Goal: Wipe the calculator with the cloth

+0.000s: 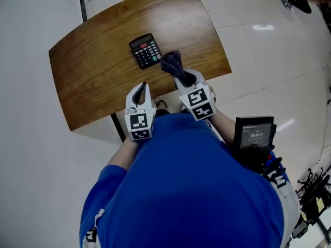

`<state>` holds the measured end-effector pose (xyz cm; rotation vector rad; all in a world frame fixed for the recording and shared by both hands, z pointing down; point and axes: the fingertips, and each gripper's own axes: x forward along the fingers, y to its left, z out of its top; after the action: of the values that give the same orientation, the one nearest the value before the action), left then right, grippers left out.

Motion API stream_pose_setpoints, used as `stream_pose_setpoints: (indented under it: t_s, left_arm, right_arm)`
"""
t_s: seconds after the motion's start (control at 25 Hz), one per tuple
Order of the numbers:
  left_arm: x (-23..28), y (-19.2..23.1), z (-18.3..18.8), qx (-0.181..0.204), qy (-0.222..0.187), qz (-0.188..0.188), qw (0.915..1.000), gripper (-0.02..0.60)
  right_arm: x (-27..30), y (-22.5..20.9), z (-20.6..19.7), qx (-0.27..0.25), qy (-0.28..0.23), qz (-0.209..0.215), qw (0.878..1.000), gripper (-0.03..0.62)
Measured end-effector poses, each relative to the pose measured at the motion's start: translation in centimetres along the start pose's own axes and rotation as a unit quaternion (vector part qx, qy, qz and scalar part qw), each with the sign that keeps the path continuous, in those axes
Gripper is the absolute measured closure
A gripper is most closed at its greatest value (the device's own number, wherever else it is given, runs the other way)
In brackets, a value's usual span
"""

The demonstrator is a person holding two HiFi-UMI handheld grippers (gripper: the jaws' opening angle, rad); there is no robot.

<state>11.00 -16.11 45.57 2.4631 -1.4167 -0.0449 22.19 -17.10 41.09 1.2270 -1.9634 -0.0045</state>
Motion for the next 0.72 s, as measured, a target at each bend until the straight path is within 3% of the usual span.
stream_pose_setpoints:
  t_s: [0.44, 0.72]
  left_arm:
    - [-2.5, 1.7, -0.7, -0.015, -0.013, 0.064, 0.9977, 0.575]
    - [-0.9, 2.3, 2.5, -0.009, -0.044, 0.055, 0.9975, 0.575]
  right_arm:
    - [-1.6, 1.9, 0.0, -0.007, -0.029, 0.022, 0.999, 0.522]
    - [-1.1, 1.3, 2.5, -0.001, -0.058, 0.015, 0.998, 0.522]
